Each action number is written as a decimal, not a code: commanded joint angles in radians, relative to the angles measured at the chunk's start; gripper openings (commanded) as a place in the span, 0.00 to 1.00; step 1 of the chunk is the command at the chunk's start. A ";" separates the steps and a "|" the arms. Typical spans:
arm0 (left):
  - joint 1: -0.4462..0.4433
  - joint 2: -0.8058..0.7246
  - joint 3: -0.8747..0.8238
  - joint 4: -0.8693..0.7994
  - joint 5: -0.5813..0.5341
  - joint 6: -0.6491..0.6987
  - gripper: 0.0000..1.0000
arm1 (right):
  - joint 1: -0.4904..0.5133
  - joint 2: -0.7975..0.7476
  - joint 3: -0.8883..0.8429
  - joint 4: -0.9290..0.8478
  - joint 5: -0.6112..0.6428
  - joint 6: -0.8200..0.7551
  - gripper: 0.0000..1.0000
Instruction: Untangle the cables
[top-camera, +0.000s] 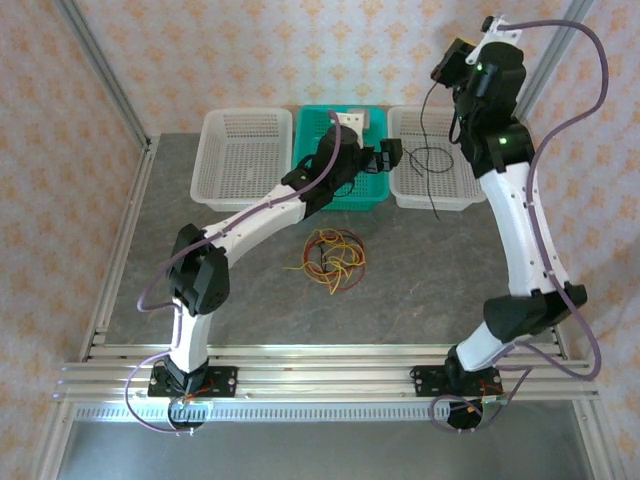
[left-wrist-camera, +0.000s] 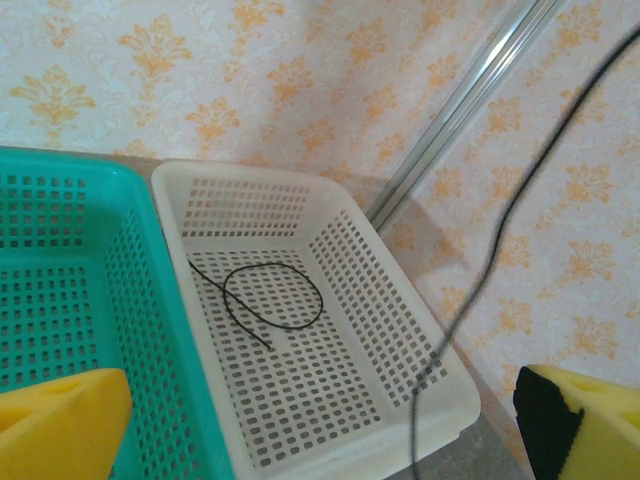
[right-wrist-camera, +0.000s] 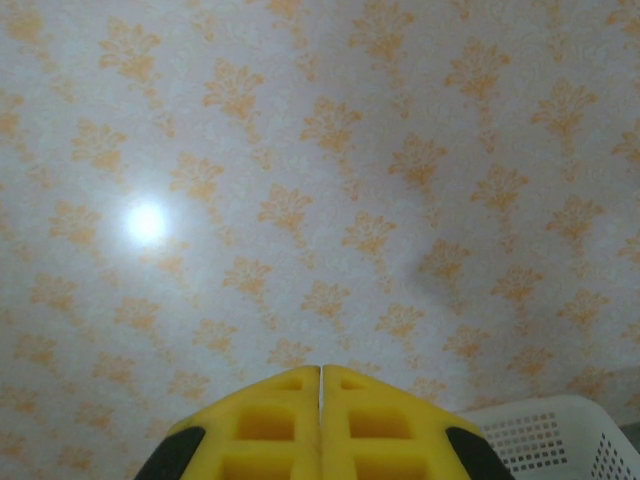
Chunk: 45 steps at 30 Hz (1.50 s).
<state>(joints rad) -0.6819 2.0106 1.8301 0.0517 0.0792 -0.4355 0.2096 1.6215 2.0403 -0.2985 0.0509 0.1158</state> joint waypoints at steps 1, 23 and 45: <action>-0.008 0.038 0.081 -0.023 0.031 0.022 0.99 | -0.039 0.056 0.100 0.006 -0.041 0.027 0.00; -0.003 0.184 0.145 -0.062 0.044 0.034 0.99 | -0.197 0.410 0.144 -0.008 -0.239 0.141 0.00; 0.003 0.204 0.104 -0.119 0.062 0.032 0.99 | -0.210 0.600 0.181 -0.190 -0.050 0.202 0.49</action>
<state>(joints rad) -0.6807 2.2009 1.9537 -0.0338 0.1246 -0.4168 0.0071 2.2433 2.1792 -0.4751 -0.0242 0.3080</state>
